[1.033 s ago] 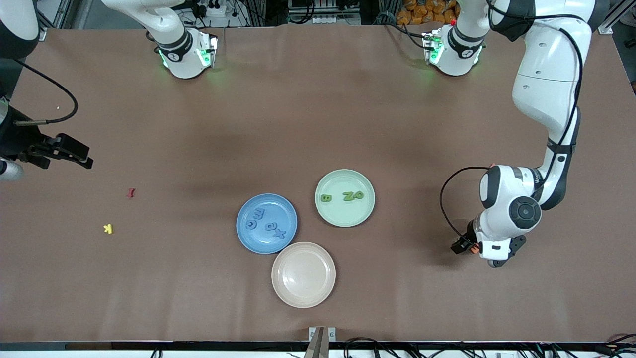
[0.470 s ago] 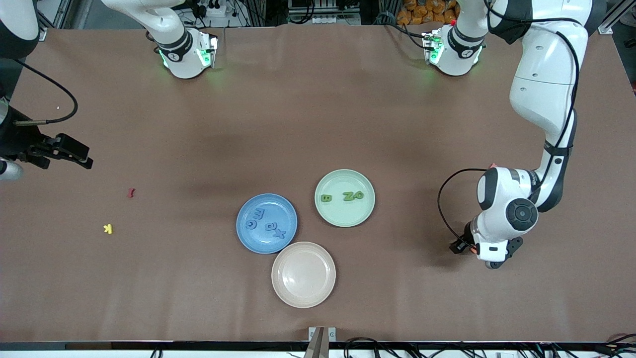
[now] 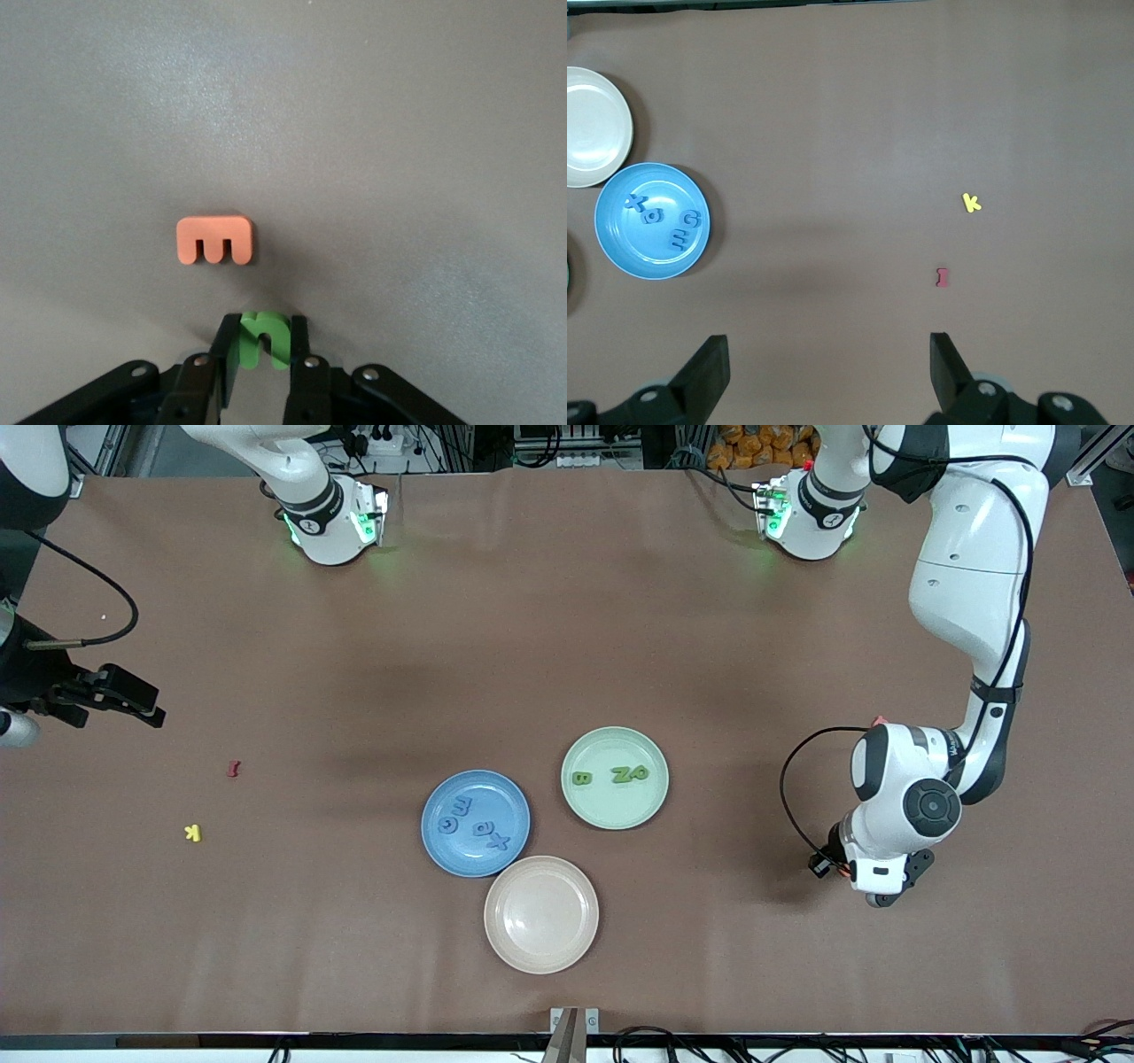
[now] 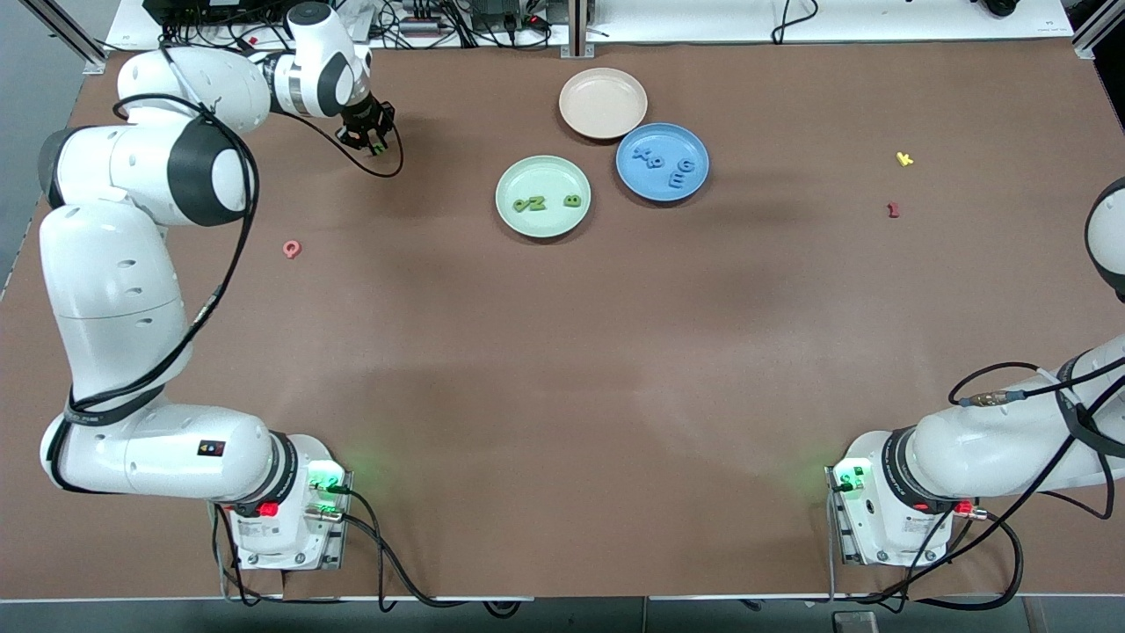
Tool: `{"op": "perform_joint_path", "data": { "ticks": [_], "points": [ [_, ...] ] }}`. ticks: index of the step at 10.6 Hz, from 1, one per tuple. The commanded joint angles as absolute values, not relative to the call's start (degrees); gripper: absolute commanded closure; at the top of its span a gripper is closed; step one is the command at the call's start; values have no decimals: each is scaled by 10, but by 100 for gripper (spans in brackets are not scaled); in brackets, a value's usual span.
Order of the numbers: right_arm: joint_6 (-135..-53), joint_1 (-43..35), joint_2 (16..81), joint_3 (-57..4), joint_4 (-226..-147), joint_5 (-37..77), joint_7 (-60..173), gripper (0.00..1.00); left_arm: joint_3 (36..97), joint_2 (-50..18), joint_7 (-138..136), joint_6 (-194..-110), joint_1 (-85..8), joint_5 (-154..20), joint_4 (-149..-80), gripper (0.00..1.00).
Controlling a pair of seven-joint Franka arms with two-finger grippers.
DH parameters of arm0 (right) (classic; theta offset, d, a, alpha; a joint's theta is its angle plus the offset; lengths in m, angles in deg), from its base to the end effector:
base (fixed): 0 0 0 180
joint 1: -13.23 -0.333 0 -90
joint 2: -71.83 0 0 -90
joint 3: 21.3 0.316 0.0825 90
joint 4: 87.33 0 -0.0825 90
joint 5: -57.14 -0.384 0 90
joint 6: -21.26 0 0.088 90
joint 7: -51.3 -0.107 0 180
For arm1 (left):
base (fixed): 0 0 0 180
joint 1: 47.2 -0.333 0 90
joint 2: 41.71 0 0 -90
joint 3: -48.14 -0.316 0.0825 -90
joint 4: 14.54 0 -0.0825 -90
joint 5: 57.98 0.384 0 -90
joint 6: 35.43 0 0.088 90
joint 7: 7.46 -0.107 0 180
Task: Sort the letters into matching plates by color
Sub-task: 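Lower the left gripper and grasp the green n, then carry the green n onto the green plate and release it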
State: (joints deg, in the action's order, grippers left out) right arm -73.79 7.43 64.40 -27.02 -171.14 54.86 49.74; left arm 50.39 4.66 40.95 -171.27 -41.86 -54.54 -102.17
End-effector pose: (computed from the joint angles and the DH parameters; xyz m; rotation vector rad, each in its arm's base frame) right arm 0.6031 0.0088 0.6093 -3.1117 0.0416 -0.1039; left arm 0.7051 -0.0889 0.1801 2.9572 1.0505 0.0563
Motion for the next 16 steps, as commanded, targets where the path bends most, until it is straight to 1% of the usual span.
{"op": "perform_joint_path", "data": {
  "ticks": [1,5,10,16],
  "points": [
    [-744,67,642,-272,-1714,546,496,0,501,52,413,-1707,-414,-557,-1007,100],
    [-743,71,640,-272,-1714,548,499,0,503,47,494,-1706,-347,-557,-1001,100],
    [-738,81,642,-275,-1714,549,501,0,503,4,620,-1683,-235,-557,-1001,100],
    [-742,81,639,-275,-1716,548,497,0,503,-12,692,-1682,-128,-556,-1001,100]
  ]
}}
